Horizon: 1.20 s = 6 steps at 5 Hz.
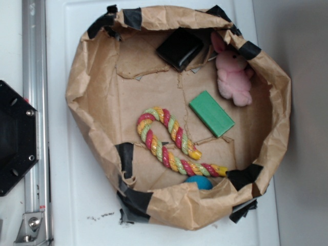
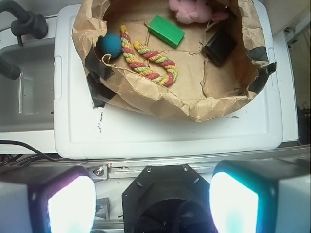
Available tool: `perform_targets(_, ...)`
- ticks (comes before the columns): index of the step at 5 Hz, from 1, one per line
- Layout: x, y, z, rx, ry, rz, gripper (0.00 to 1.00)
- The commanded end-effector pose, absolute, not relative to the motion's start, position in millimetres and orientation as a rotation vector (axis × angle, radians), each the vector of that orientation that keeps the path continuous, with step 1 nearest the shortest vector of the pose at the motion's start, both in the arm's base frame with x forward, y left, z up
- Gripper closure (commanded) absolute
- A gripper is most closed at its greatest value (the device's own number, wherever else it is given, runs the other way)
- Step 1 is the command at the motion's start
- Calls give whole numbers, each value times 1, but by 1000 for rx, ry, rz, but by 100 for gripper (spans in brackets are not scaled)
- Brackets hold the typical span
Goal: Grab the black box.
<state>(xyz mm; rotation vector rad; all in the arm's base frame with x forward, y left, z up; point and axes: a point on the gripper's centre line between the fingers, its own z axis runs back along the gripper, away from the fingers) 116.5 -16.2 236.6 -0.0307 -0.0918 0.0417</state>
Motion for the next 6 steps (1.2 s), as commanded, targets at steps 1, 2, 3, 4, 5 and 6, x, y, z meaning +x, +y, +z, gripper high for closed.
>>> perform_targets(1,117,-16,237,-31,-92,42,0)
perform_targets(2,167,28,187,122,-134,288,0)
perform_targets(3,221,61,155,16,-196,272,0)
perform_targets(4,253,76,137,20,-289,447,0)
perform_targets(5,252,75,126,89,-466,655,0)
perform_targets(6,246,61,118,97,-485,752,0)
